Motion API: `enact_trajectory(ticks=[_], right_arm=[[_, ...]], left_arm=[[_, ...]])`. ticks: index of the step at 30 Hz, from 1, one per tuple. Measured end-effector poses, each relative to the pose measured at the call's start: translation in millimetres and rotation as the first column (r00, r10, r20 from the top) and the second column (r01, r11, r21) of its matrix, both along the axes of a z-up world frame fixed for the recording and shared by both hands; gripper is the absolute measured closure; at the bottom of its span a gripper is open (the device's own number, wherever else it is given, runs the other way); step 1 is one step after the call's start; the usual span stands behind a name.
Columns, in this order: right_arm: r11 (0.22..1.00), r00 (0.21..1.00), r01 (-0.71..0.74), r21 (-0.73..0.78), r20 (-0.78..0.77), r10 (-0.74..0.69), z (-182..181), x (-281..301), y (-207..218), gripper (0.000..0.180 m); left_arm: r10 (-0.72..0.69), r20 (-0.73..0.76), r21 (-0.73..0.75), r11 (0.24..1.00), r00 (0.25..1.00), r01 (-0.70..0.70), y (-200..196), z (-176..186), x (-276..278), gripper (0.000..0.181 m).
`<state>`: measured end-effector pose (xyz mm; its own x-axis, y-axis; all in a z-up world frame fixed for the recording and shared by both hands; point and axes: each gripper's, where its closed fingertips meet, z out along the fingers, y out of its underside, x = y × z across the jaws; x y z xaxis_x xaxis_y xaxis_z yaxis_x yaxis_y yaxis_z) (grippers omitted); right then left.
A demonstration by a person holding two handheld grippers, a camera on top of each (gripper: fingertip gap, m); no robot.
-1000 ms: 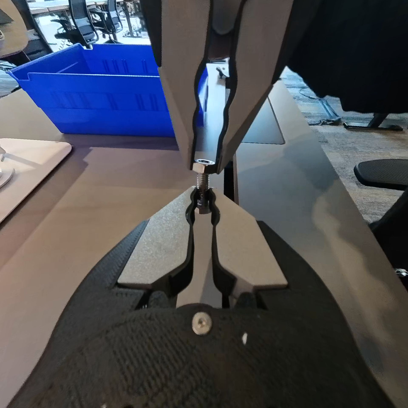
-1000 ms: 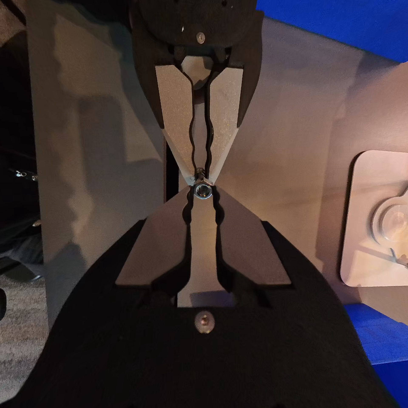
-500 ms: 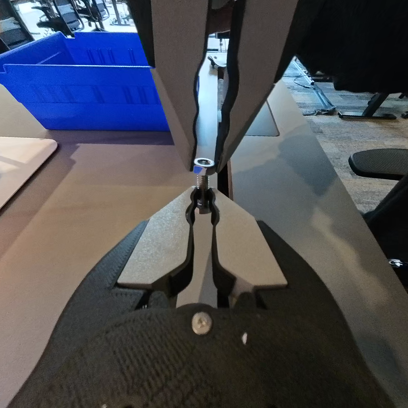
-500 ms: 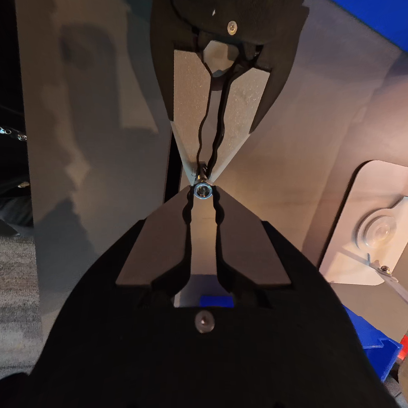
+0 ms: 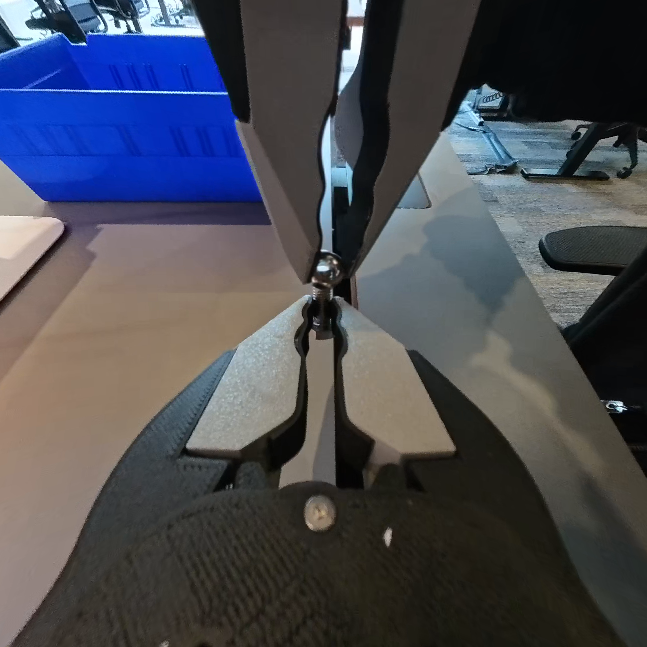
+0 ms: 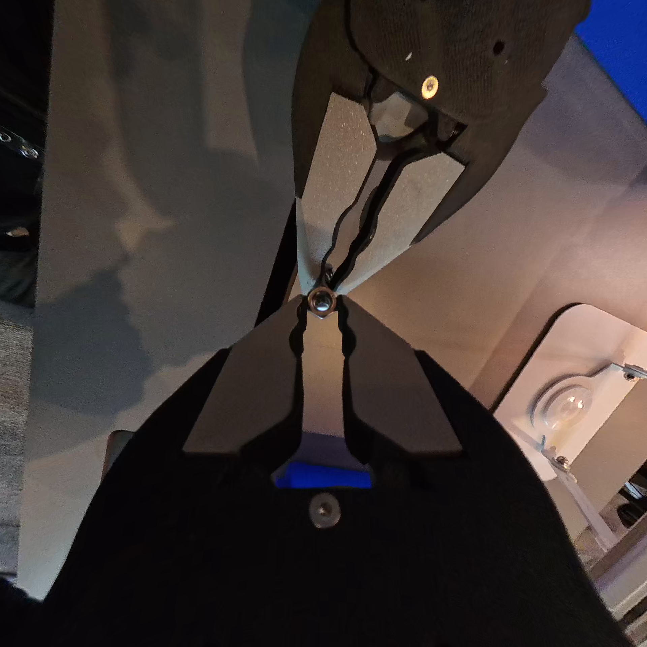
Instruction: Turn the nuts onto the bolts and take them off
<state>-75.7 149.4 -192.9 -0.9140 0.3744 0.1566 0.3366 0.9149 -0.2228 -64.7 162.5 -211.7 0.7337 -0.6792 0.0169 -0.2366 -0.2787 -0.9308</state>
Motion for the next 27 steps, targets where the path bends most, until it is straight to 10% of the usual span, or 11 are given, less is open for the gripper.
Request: enact_trajectory(ticks=[1,27], right_arm=[[1.0,1.0,0.004,-0.009,0.001,-0.004,0,0,-1,0.166],[0.949,0.982,0.061,-0.308,-0.152,-0.113,26,-2,-1,0.166]], left_arm=[[0.001,0.003,0.003,1.0,1.0,-0.001,0,1,0,0.174],[-0.011,0.096,0.109,0.994,0.995,0.0,-3,28,-3,0.174]])
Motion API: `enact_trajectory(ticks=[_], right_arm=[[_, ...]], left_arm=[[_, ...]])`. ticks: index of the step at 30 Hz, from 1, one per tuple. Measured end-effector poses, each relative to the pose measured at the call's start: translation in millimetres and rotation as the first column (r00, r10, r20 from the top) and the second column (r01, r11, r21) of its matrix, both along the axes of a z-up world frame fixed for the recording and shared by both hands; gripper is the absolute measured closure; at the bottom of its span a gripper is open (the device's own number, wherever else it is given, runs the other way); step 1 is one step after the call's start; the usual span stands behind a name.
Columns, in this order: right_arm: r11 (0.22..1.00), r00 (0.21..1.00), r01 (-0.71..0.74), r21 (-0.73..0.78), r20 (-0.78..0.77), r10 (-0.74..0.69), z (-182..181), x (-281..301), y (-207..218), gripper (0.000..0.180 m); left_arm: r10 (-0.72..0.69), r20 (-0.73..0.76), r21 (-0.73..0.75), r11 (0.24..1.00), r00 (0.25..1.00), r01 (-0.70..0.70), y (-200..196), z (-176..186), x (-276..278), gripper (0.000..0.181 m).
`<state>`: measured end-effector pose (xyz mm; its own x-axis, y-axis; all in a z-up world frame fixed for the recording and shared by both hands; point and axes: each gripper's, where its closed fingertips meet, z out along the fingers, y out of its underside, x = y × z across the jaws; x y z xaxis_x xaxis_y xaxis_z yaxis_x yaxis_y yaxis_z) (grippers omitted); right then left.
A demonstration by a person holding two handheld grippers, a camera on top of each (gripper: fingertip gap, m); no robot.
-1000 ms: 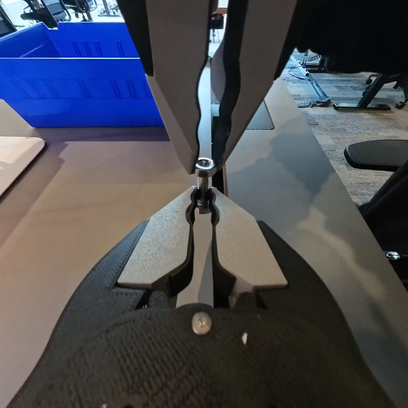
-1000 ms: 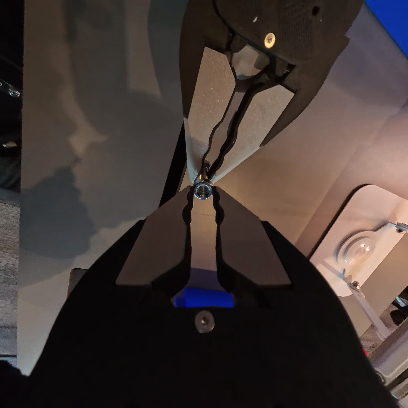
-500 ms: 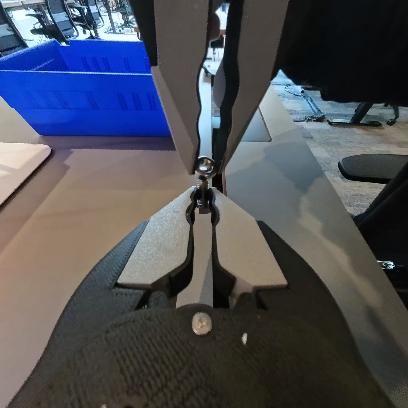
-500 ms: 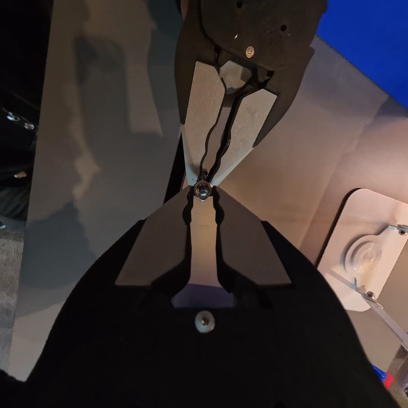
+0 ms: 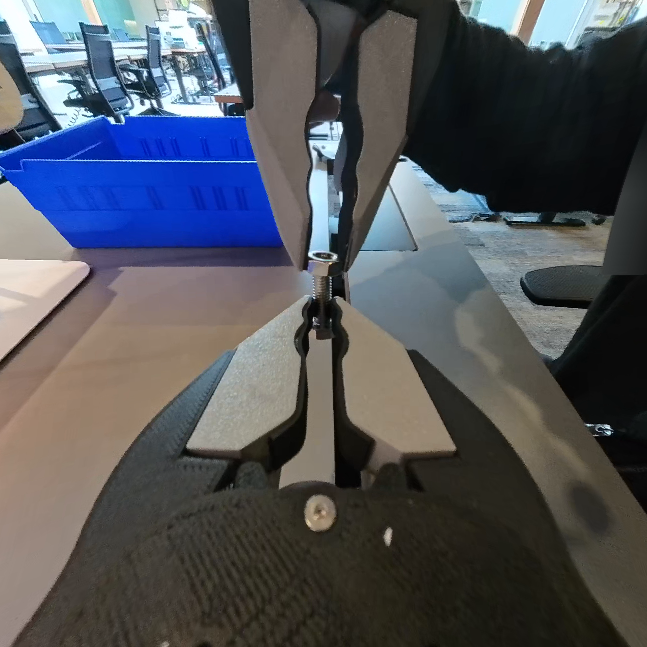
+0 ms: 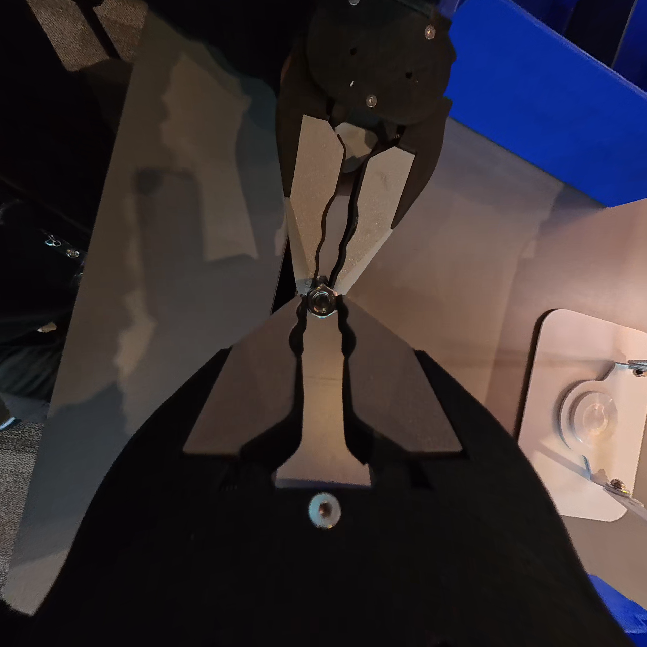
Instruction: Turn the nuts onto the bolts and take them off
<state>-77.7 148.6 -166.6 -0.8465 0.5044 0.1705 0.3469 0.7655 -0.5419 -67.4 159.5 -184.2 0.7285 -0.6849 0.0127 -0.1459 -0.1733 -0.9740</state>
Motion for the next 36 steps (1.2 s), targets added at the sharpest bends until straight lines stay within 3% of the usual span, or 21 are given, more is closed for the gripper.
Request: enact_trajectory(ticks=[12,25,30,36], right_arm=[[0.999,0.999,0.038,-0.024,0.02,-0.037,-4,-1,2,0.165],[0.921,0.931,0.364,-0.14,0.094,-0.354,-4,-18,12,0.166],[0.893,0.919,0.393,-0.219,0.071,-0.387,3,-22,11,0.166],[0.892,0.915,0.404,-0.202,0.069,-0.398,-5,-23,11,0.16]], left_arm=[[0.021,-0.044,0.008,1.0,0.999,-0.021,2,-4,-2,0.174],[0.153,-0.105,0.039,0.988,0.983,-0.15,13,-5,-20,0.174],[0.158,-0.051,0.047,0.987,0.986,-0.156,13,3,-22,0.174],[0.15,-0.032,0.048,0.988,0.988,-0.148,12,6,-21,0.174]])
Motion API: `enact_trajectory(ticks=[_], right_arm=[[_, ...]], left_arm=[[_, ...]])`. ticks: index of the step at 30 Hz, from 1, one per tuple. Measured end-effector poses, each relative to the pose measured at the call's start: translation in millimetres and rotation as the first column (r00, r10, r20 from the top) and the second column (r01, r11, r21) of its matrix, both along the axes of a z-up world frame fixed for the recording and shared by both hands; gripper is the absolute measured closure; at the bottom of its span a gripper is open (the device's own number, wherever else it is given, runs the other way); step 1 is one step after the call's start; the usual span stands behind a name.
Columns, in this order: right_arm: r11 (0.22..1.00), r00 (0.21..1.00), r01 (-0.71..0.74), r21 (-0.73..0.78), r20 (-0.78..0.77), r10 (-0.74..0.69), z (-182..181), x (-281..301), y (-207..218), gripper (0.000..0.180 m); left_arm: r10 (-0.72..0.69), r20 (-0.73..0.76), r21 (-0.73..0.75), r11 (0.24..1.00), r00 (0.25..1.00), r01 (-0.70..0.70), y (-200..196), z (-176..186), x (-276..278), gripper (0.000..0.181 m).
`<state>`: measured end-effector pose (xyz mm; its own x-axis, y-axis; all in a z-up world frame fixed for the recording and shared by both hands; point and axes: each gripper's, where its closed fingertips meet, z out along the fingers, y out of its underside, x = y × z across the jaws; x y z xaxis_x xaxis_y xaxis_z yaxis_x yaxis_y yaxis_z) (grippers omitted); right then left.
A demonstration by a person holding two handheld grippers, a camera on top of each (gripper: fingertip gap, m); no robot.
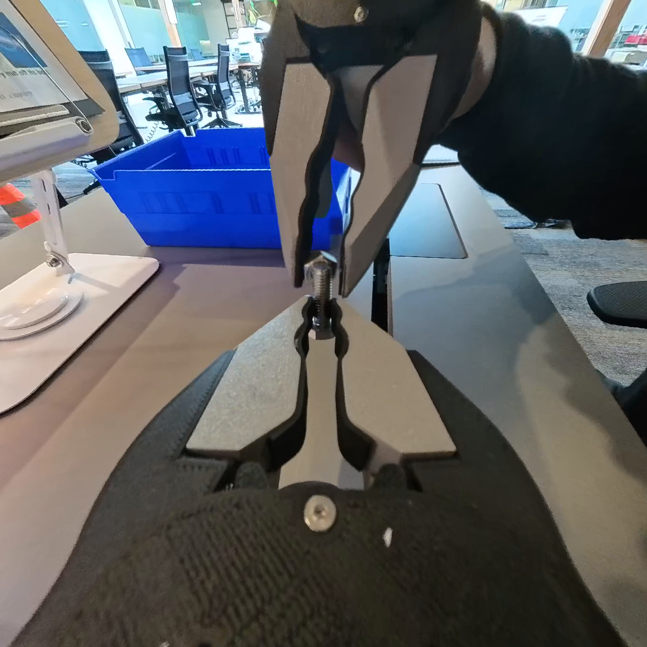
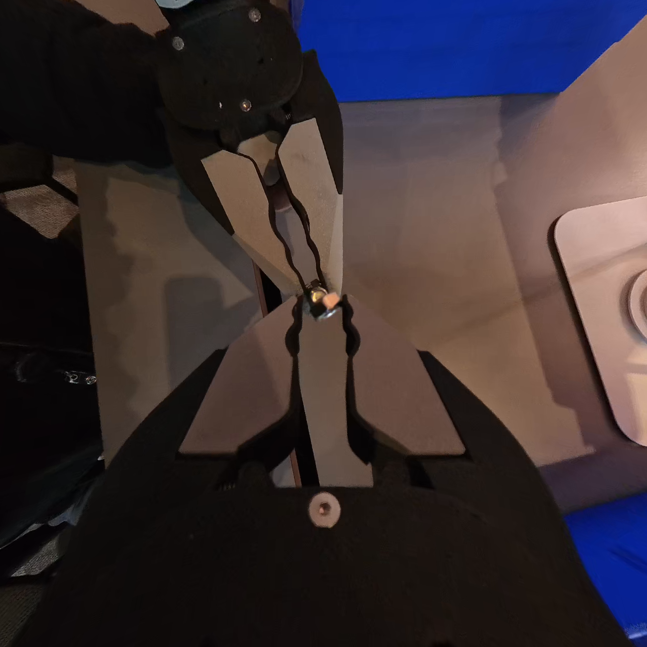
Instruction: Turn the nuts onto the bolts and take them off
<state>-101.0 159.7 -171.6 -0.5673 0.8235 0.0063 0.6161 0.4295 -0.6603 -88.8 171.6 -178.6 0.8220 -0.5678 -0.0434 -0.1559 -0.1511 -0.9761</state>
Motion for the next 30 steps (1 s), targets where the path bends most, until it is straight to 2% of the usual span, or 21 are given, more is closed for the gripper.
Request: enact_trajectory(ticks=[1,2,5,7,10,11,13,17,21,23,26,28,30], right_arm=[[1.0,1.0,-0.003,-0.004,-0.003,0.003,0,0,-1,0.162],[1.0,1.0,-0.01,-0.012,-0.008,0.01,2,0,-2,0.173],[1.0,1.0,-0.002,0.008,-0.023,0.002,2,-3,-1,0.173],[1.0,0.999,0.019,0.016,-0.049,-0.019,0,-13,6,0.173],[0.996,0.997,0.074,-0.05,-0.032,-0.075,-6,-22,18,0.173],[0.996,0.995,0.087,-0.027,-0.045,-0.088,-7,-19,23,0.18],[0.994,0.991,0.107,0.012,-0.083,-0.106,-7,-10,33,0.18],[0.988,0.983,0.115,-0.101,-0.13,-0.128,-1,10,36,0.18],[0.977,0.99,-0.023,-0.212,-0.138,-0.007,-10,35,0,0.18],[0.978,0.993,-0.041,-0.202,-0.118,0.017,-26,47,-12,0.175],[0.939,0.989,-0.15,-0.31,-0.064,0.136,-40,76,-50,0.163],[0.943,0.977,-0.212,-0.256,-0.087,0.196,-47,94,-63,0.161],[0.953,0.977,-0.209,-0.218,-0.095,0.193,-50,104,-63,0.16]], left_arm=[[-0.003,0.001,-0.003,1.0,1.0,0.003,0,0,0,0.174],[-0.002,0.004,-0.007,1.0,1.0,0.002,0,-1,0,0.174],[0.012,0.008,-0.006,1.0,1.0,-0.012,1,0,-3,0.174],[0.086,-0.006,-0.002,0.996,0.996,-0.086,8,-1,-15,0.173],[0.161,-0.032,-0.036,0.986,0.986,-0.162,14,-9,-28,0.174],[0.187,-0.051,-0.053,0.98,0.981,-0.19,15,-13,-33,0.174],[0.235,-0.069,-0.06,0.969,0.969,-0.24,17,-17,-42,0.174],[0.252,-0.023,-0.099,0.962,0.967,-0.253,19,-20,-49,0.174],[0.256,-0.038,-0.082,0.963,0.966,-0.259,19,-19,-51,0.174],[0.272,-0.045,-0.08,0.958,0.961,-0.275,19,-20,-53,0.174],[0.273,-0.045,-0.085,0.957,0.961,-0.276,20,-22,-54,0.174],[0.272,-0.043,-0.087,0.958,0.961,-0.275,20,-23,-54,0.174],[0.265,-0.044,-0.091,0.959,0.963,-0.268,20,-24,-53,0.174]])
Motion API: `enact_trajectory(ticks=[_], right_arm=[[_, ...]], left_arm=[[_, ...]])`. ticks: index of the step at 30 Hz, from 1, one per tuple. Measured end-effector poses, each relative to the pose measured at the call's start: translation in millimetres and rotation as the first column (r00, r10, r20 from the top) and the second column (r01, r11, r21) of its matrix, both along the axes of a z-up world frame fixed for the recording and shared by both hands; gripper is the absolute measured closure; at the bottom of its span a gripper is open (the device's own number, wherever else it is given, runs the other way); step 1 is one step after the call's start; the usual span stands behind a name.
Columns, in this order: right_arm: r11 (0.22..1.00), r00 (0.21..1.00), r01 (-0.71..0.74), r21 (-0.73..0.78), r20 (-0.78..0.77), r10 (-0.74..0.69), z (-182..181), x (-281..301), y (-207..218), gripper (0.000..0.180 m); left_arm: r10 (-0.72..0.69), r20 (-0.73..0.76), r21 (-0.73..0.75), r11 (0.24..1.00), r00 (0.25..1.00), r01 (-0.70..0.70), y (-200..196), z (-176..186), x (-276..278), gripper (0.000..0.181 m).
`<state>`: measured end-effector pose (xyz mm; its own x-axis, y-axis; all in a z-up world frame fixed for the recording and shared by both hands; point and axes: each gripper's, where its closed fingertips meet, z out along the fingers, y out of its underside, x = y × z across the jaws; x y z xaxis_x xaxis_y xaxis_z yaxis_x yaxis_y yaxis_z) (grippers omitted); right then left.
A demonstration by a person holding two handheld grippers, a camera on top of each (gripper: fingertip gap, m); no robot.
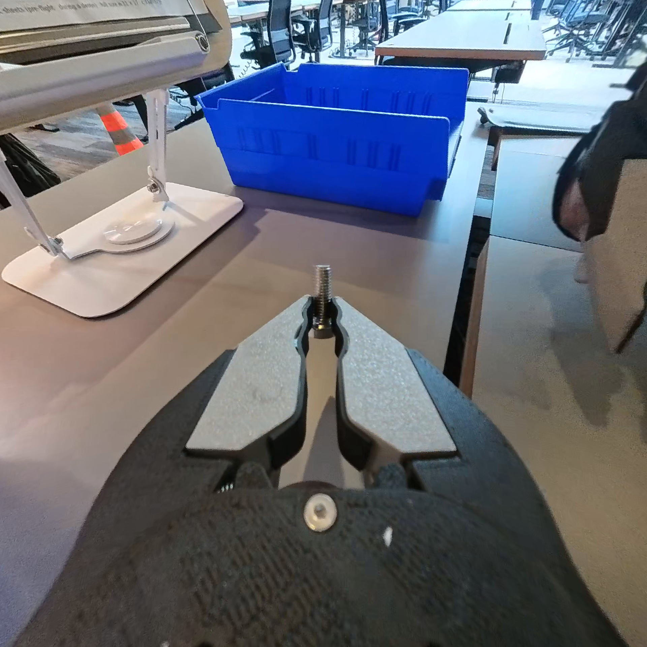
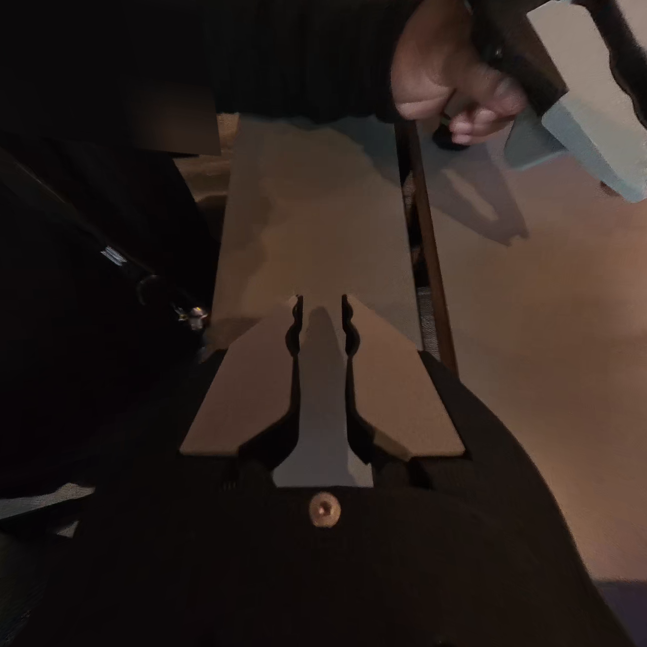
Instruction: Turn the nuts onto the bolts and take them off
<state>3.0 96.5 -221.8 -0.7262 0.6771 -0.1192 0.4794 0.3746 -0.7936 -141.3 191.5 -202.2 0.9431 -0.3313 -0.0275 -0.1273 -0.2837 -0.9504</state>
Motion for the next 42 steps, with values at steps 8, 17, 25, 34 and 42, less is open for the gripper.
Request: enact_trajectory(ticks=[8,17,25,34,42], right_arm=[[0.998,1.0,-0.006,-0.07,0.013,0.007,-2,12,-1,0.156],[0.993,0.995,0.06,-0.101,-0.069,-0.068,9,-17,10,0.156],[0.818,0.799,0.567,0.094,-0.306,-0.518,15,-62,93,0.157],[0.584,0.55,0.809,0.068,-0.439,-0.711,28,-33,127,0.154],[0.506,0.5,0.862,0.037,-0.225,-0.836,22,32,111,0.124]], left_arm=[[-0.014,-0.008,-0.003,1.0,1.0,0.014,0,-2,3,0.174],[-0.035,0.008,-0.006,0.999,0.999,0.035,0,-2,6,0.174],[-0.09,-0.072,-0.03,0.996,0.993,0.088,-5,-3,22,0.174],[0.019,-0.206,-0.001,1.0,0.978,-0.019,-10,-6,10,0.174],[0.119,-0.168,0.018,0.993,0.979,-0.118,-32,-8,10,0.174]])
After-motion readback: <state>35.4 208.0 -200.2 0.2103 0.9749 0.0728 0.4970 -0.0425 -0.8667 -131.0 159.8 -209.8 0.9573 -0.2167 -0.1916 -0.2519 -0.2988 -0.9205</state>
